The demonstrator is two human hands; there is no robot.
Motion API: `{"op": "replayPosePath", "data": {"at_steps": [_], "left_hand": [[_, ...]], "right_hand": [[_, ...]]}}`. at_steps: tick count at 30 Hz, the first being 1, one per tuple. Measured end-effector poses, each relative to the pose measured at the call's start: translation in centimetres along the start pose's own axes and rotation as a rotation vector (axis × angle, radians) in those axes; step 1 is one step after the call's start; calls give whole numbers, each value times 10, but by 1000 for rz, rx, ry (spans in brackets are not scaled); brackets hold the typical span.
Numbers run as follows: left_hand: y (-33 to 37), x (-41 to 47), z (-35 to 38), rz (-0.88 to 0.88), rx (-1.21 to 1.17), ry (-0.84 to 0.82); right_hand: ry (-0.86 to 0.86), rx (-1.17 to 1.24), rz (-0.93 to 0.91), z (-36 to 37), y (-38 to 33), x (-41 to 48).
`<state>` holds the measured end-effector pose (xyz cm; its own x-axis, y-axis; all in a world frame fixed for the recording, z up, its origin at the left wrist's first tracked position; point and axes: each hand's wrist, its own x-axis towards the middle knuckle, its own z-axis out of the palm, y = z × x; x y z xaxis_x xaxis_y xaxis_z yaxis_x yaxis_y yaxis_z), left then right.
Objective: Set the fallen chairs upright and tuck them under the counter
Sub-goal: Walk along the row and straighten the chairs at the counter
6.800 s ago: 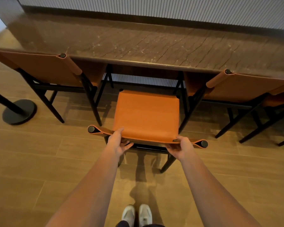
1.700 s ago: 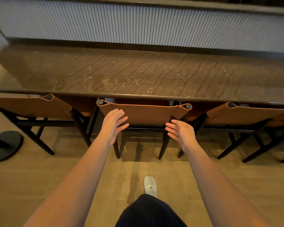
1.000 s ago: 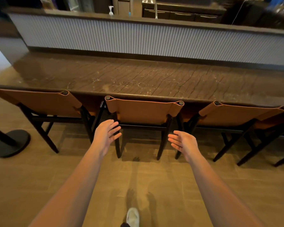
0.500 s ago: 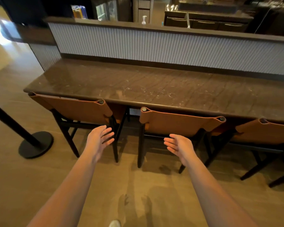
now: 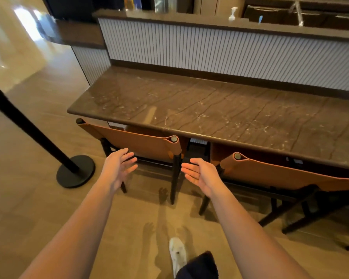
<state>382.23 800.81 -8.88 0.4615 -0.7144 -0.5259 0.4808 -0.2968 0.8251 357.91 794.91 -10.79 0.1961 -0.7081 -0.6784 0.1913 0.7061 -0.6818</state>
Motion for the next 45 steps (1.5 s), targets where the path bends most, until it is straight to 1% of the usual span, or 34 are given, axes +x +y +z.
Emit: {"op": "replayPosePath", "data": {"at_steps": [7, 10, 13, 16, 18, 21, 23, 26, 27, 33, 36, 42, 45], "left_hand": [[33, 71, -8, -37, -27, 89], [42, 102, -14, -56, -39, 122], [54, 134, -24, -99, -31, 138], [66, 166, -34, -171, 16, 165], [74, 186, -44, -242, 66, 172], [84, 214, -57, -327, 72, 138], [90, 231, -65, -352, 61, 130], [98, 254, -71, -366, -11, 80], [97, 258, -72, -371, -35, 69], [93, 271, -72, -347, -85, 72], [95, 273, -70, -363, -89, 69], [100, 269, -70, -396, -84, 44], [101, 270, -74, -403, -88, 65]], "right_hand": [[-76, -87, 113, 64, -17, 65], [-101, -73, 212, 83, -16, 82], [-105, 34, 299, 101, -12, 99], [-66, 121, 313, 120, -12, 118], [-4, 198, 313, 136, -13, 131], [126, 390, 276, 149, -8, 148], [218, 545, 249, 153, -4, 159], [251, 758, 182, 156, -1, 172], [247, 786, 162, 156, 1, 175], [291, 735, 138, 156, 6, 183], [307, 719, 121, 156, 7, 182], [345, 610, 98, 161, 7, 177], [309, 568, 125, 159, 3, 168]]}}
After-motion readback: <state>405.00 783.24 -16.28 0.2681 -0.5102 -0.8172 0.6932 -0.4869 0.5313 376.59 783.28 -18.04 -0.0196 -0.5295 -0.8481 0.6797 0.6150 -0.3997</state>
